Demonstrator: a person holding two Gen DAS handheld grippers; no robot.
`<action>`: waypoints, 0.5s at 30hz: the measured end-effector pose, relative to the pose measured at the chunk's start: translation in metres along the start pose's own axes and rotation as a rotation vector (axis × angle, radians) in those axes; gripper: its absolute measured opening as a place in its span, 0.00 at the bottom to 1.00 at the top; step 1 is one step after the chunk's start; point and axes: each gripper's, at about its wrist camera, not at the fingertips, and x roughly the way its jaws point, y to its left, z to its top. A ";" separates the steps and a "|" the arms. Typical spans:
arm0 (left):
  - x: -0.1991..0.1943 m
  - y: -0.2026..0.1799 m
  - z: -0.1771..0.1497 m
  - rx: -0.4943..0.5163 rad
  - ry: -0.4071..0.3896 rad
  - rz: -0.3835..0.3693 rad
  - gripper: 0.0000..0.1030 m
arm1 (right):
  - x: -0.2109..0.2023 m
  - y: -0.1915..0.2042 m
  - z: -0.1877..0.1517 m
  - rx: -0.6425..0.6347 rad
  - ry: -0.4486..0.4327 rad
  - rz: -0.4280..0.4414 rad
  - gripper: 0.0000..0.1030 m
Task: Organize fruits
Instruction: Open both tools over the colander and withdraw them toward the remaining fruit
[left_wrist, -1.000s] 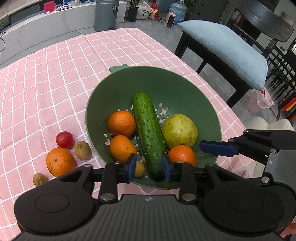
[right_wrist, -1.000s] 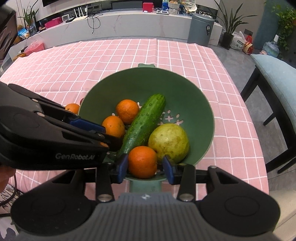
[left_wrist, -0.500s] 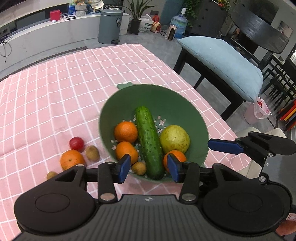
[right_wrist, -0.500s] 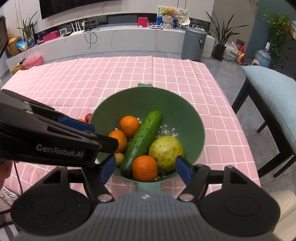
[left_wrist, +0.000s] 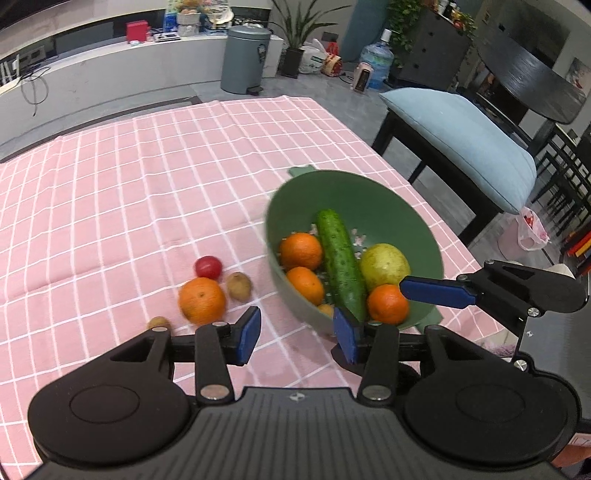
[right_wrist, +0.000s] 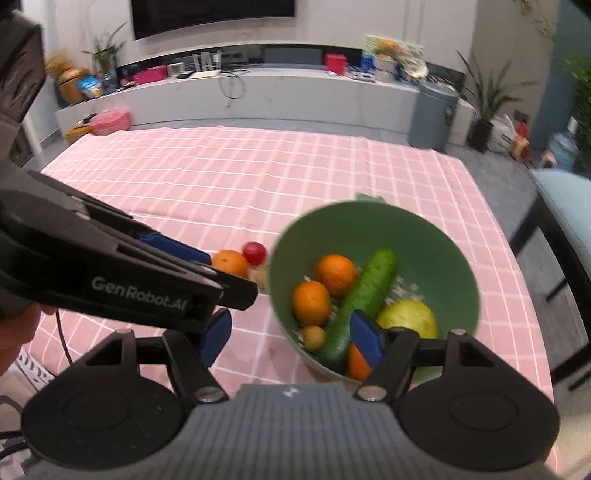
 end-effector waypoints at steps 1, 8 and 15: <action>-0.002 0.004 0.000 -0.008 -0.002 0.003 0.52 | 0.001 0.003 0.002 -0.012 -0.001 0.007 0.66; -0.010 0.034 -0.005 -0.046 -0.014 0.022 0.52 | 0.018 0.023 0.010 -0.090 -0.001 0.046 0.56; -0.009 0.063 -0.014 -0.048 -0.014 0.027 0.52 | 0.032 0.040 0.014 -0.228 -0.008 0.055 0.50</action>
